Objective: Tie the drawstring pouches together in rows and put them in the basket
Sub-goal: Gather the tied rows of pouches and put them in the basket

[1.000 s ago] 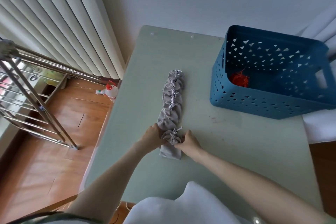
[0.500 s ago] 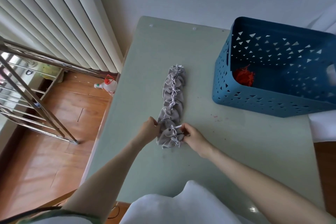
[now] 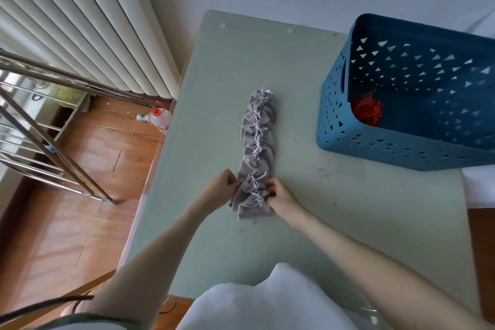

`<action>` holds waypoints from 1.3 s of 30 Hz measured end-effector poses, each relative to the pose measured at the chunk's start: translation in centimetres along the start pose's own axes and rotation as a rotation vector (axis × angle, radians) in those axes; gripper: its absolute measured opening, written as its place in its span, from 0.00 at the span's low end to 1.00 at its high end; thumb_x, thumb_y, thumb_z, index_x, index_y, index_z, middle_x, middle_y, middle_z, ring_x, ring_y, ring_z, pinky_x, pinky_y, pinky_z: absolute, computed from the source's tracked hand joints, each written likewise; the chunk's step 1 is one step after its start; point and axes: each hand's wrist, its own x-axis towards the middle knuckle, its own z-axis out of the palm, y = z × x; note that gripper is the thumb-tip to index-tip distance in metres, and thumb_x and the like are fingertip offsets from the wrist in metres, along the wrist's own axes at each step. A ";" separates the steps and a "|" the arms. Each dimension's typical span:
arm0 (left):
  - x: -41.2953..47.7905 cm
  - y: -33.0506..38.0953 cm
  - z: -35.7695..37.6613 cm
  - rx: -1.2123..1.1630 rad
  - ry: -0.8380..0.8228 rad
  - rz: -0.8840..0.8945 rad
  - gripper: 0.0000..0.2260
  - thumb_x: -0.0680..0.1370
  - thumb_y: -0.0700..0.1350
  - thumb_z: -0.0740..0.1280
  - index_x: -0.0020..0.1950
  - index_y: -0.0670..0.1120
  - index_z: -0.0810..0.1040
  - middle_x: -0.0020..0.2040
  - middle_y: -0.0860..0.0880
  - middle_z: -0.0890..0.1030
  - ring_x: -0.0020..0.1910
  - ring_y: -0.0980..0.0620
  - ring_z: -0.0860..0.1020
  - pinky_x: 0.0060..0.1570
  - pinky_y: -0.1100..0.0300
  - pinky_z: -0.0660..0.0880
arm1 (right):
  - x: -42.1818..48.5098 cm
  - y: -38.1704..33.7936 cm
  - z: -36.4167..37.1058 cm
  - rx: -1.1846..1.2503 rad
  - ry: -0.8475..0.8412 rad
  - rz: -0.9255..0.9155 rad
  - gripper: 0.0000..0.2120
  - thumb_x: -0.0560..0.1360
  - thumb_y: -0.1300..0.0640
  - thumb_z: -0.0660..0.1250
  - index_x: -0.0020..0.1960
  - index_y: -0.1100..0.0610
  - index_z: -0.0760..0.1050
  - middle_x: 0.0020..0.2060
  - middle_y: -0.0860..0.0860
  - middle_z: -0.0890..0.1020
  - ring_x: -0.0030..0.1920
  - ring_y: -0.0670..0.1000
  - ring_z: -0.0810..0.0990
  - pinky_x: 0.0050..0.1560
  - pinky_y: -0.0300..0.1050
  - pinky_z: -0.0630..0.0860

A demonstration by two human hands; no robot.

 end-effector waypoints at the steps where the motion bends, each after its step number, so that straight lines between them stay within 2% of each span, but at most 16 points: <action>1: -0.1 -0.1 0.0 -0.062 -0.020 0.002 0.08 0.78 0.46 0.65 0.41 0.47 0.69 0.36 0.50 0.75 0.35 0.52 0.71 0.36 0.59 0.69 | -0.1 0.1 -0.1 0.017 -0.012 -0.007 0.14 0.74 0.71 0.61 0.54 0.57 0.69 0.44 0.51 0.78 0.46 0.48 0.75 0.42 0.31 0.71; 3: -0.3 -0.2 0.1 -0.268 -0.073 -0.005 0.08 0.79 0.44 0.65 0.41 0.46 0.69 0.36 0.49 0.74 0.36 0.52 0.71 0.41 0.55 0.72 | -0.3 0.0 -0.4 0.029 -0.026 -0.027 0.15 0.73 0.72 0.61 0.55 0.56 0.71 0.45 0.49 0.79 0.46 0.46 0.76 0.45 0.31 0.71; 6: -0.8 0.6 0.1 -0.537 -0.122 -0.003 0.09 0.80 0.37 0.62 0.41 0.44 0.66 0.38 0.47 0.72 0.36 0.53 0.72 0.41 0.57 0.75 | -0.2 -0.4 -0.9 -0.019 0.005 -0.096 0.15 0.72 0.71 0.63 0.51 0.54 0.77 0.45 0.51 0.80 0.45 0.45 0.75 0.44 0.33 0.71; 9: -0.9 1.6 -0.3 -0.612 -0.132 0.015 0.08 0.80 0.36 0.61 0.42 0.43 0.66 0.38 0.46 0.74 0.36 0.53 0.74 0.41 0.60 0.76 | 0.2 -0.7 -1.3 -0.054 0.086 -0.153 0.16 0.70 0.71 0.64 0.43 0.50 0.79 0.47 0.56 0.78 0.46 0.49 0.75 0.45 0.37 0.71; 11: -0.6 2.2 -0.5 -0.623 -0.118 0.006 0.06 0.80 0.36 0.62 0.44 0.42 0.68 0.38 0.46 0.76 0.36 0.53 0.76 0.40 0.62 0.78 | 0.4 -1.1 -1.5 0.029 0.091 -0.125 0.14 0.72 0.71 0.63 0.43 0.52 0.77 0.42 0.53 0.79 0.42 0.47 0.75 0.43 0.37 0.71; 14: 0.1 2.8 -0.9 -0.591 -0.068 -0.053 0.05 0.79 0.34 0.59 0.46 0.42 0.71 0.43 0.43 0.77 0.40 0.50 0.77 0.47 0.56 0.78 | 1.2 -1.7 -1.1 0.072 0.178 -0.078 0.08 0.74 0.69 0.63 0.48 0.57 0.73 0.41 0.52 0.78 0.41 0.48 0.73 0.39 0.35 0.69; 18: 1.0 2.5 -1.0 -0.418 0.007 -0.127 0.06 0.77 0.36 0.60 0.53 0.43 0.71 0.53 0.43 0.77 0.50 0.44 0.77 0.57 0.48 0.76 | 2.5 -1.8 0.1 0.021 0.226 -0.024 0.14 0.71 0.65 0.68 0.52 0.55 0.67 0.45 0.52 0.77 0.45 0.51 0.75 0.47 0.43 0.72; 21: 0.9 2.6 -0.9 -0.267 0.072 -0.134 0.14 0.77 0.36 0.57 0.61 0.44 0.72 0.59 0.47 0.70 0.54 0.47 0.72 0.53 0.57 0.72 | 2.8 -1.7 0.5 -0.021 0.230 0.000 0.11 0.71 0.65 0.67 0.51 0.56 0.70 0.40 0.52 0.76 0.41 0.50 0.72 0.42 0.43 0.69; 23: 0.8 2.7 -0.8 -0.261 0.057 -0.140 0.15 0.78 0.35 0.57 0.62 0.44 0.72 0.57 0.49 0.67 0.53 0.49 0.70 0.50 0.61 0.69 | 3.0 -1.9 0.4 -0.051 0.246 -0.024 0.08 0.70 0.66 0.67 0.46 0.57 0.74 0.35 0.50 0.75 0.39 0.50 0.72 0.38 0.42 0.67; 26: 1.1 2.4 -0.8 -0.323 -0.042 -0.130 0.12 0.76 0.33 0.60 0.56 0.45 0.73 0.53 0.49 0.76 0.53 0.50 0.74 0.44 0.63 0.70 | 2.9 -1.9 0.2 -0.081 0.250 -0.076 0.08 0.69 0.67 0.67 0.39 0.54 0.74 0.35 0.51 0.76 0.37 0.48 0.71 0.36 0.42 0.67; 30: 1.3 2.4 -1.0 -0.399 -0.028 -0.155 0.18 0.73 0.28 0.56 0.59 0.42 0.73 0.46 0.50 0.77 0.47 0.52 0.74 0.43 0.64 0.70 | 2.2 -1.7 -0.2 0.045 0.180 -0.127 0.09 0.72 0.70 0.63 0.42 0.57 0.71 0.35 0.48 0.75 0.37 0.44 0.69 0.37 0.36 0.66; 32: 1.5 2.5 -1.2 -0.419 -0.036 -0.128 0.22 0.73 0.26 0.54 0.62 0.42 0.73 0.43 0.50 0.76 0.42 0.54 0.73 0.42 0.66 0.70 | 1.9 -2.2 -0.4 0.116 0.235 -0.149 0.08 0.73 0.70 0.63 0.45 0.58 0.71 0.38 0.50 0.76 0.38 0.45 0.71 0.38 0.35 0.68; 34: 1.7 2.8 -1.2 -0.395 -0.052 -0.085 0.25 0.73 0.25 0.52 0.63 0.44 0.74 0.44 0.48 0.75 0.41 0.55 0.73 0.41 0.69 0.70 | 2.2 -2.5 -0.5 0.213 0.292 -0.129 0.10 0.74 0.68 0.65 0.51 0.57 0.70 0.43 0.52 0.77 0.42 0.47 0.75 0.43 0.35 0.72; 35: 1.7 3.0 -1.1 -0.357 -0.042 -0.072 0.27 0.72 0.25 0.51 0.64 0.46 0.75 0.48 0.47 0.74 0.43 0.54 0.73 0.43 0.69 0.71 | 2.5 -2.5 -0.5 0.233 0.304 -0.112 0.12 0.74 0.67 0.66 0.54 0.56 0.69 0.47 0.53 0.78 0.45 0.48 0.77 0.47 0.37 0.74; 37: 2.0 3.3 -0.8 -0.229 0.011 -0.062 0.29 0.73 0.28 0.51 0.65 0.50 0.75 0.58 0.46 0.69 0.56 0.49 0.71 0.58 0.61 0.72 | 3.2 -2.4 -0.8 0.185 0.304 -0.079 0.16 0.73 0.64 0.68 0.56 0.52 0.68 0.51 0.53 0.79 0.51 0.51 0.79 0.54 0.46 0.76; 39: 2.0 3.5 -0.5 -0.147 -0.003 -0.074 0.26 0.75 0.31 0.52 0.66 0.50 0.74 0.61 0.48 0.65 0.62 0.47 0.68 0.66 0.54 0.68 | 3.7 -2.5 -1.0 0.108 0.301 -0.050 0.15 0.72 0.62 0.69 0.55 0.51 0.71 0.50 0.53 0.81 0.52 0.53 0.80 0.56 0.51 0.77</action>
